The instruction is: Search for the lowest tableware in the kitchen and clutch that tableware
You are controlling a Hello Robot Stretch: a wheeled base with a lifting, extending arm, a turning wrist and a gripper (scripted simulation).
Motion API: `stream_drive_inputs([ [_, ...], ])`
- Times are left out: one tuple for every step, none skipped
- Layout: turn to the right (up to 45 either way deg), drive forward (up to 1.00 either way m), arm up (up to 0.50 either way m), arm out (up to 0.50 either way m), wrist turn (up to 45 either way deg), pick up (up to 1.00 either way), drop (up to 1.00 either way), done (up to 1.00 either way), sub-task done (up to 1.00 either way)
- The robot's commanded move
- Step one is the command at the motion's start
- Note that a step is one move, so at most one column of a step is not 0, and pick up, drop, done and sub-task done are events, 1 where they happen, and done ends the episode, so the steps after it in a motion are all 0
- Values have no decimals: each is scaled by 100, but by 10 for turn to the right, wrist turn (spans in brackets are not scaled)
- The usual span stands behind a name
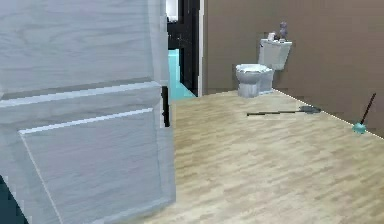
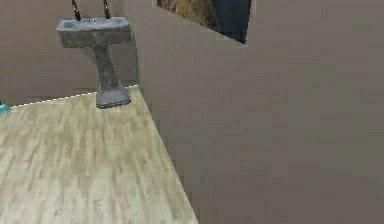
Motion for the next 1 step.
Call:
stream_drive_inputs([
  [0, 10, 0, 0, 0, 0, 0, 0, 0],
])
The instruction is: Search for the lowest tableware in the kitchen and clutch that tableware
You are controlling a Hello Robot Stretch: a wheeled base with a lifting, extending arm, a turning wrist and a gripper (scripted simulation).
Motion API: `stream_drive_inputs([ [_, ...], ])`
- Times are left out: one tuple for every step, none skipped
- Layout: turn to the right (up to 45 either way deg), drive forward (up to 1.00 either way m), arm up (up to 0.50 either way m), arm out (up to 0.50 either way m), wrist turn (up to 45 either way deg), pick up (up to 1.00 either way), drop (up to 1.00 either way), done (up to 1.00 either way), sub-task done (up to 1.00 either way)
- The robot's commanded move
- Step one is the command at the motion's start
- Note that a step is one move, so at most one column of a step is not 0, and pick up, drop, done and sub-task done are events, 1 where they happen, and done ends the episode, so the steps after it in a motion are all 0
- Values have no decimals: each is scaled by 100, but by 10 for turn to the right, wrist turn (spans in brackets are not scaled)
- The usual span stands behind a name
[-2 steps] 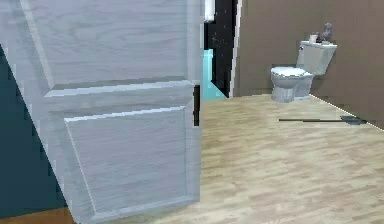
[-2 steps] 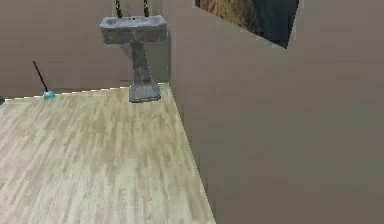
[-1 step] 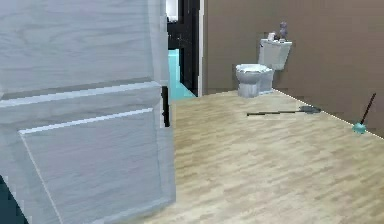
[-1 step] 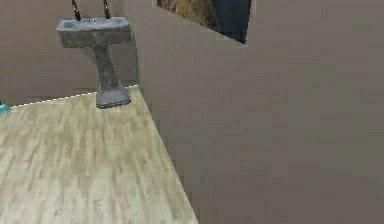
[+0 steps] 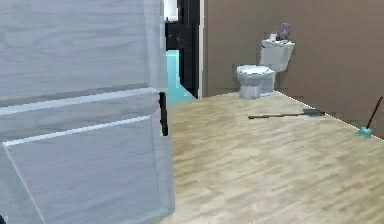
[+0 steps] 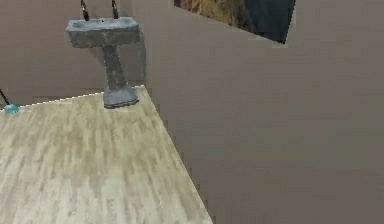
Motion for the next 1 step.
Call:
stream_drive_inputs([
  [-90, 0, 0, 0, 0, 0, 0, 0, 0],
])
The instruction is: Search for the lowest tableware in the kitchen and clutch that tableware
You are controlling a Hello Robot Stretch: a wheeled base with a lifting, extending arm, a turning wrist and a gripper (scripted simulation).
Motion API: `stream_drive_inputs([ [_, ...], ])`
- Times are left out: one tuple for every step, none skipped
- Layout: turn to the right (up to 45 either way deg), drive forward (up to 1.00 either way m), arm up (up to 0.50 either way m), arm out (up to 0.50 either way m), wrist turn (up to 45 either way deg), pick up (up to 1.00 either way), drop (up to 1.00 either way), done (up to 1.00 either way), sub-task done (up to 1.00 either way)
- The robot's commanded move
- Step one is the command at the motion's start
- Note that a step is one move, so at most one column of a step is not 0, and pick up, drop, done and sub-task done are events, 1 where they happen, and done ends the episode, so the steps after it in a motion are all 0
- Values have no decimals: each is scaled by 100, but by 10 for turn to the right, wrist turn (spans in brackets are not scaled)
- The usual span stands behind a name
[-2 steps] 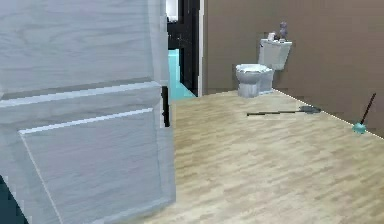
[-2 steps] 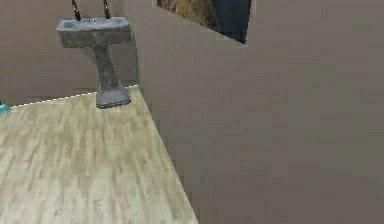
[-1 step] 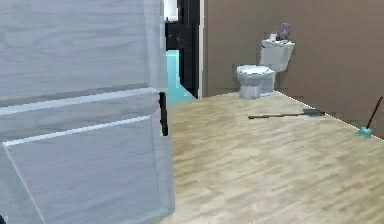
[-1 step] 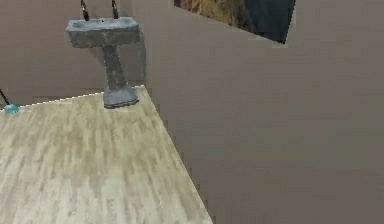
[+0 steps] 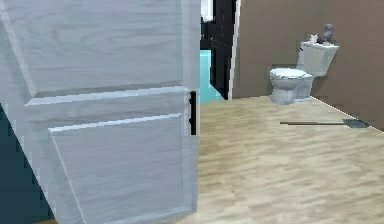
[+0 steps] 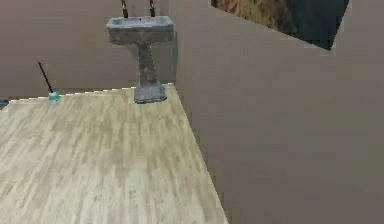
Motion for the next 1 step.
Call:
stream_drive_inputs([
  [0, 50, 0, 0, 0, 0, 0, 0, 0],
])
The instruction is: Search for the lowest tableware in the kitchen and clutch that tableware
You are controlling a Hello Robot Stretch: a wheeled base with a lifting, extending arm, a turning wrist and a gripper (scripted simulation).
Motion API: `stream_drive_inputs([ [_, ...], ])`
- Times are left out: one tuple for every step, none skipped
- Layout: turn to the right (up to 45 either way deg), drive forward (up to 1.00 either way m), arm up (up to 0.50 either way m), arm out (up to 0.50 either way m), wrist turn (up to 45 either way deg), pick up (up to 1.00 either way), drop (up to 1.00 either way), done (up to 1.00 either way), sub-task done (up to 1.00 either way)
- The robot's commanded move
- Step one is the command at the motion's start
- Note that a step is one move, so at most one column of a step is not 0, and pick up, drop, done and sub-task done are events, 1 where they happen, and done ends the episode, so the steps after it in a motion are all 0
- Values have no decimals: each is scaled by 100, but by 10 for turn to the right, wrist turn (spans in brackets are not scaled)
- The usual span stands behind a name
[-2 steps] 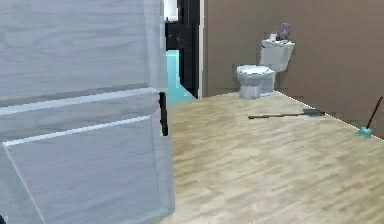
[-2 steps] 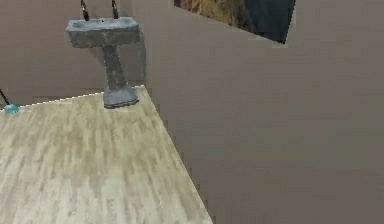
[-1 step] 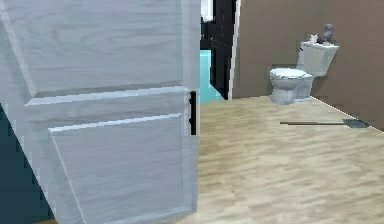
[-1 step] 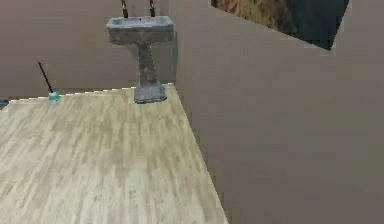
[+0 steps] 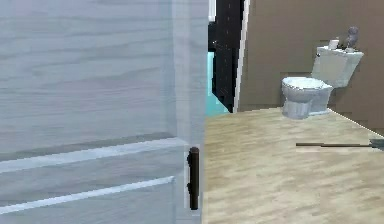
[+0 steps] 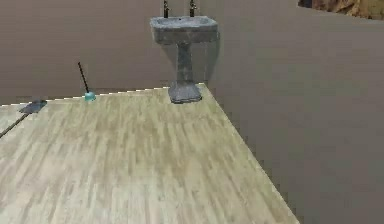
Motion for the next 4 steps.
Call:
stream_drive_inputs([
  [-450, 0, 0, 0, 0, 0, 0, 0, 0],
  [-450, 0, 0, 0, 0, 0, 0, 0, 0],
  [-120, 0, 0, 0, 0, 0, 0, 0, 0],
  [0, 45, 0, 0, 0, 0, 0, 0, 0],
])
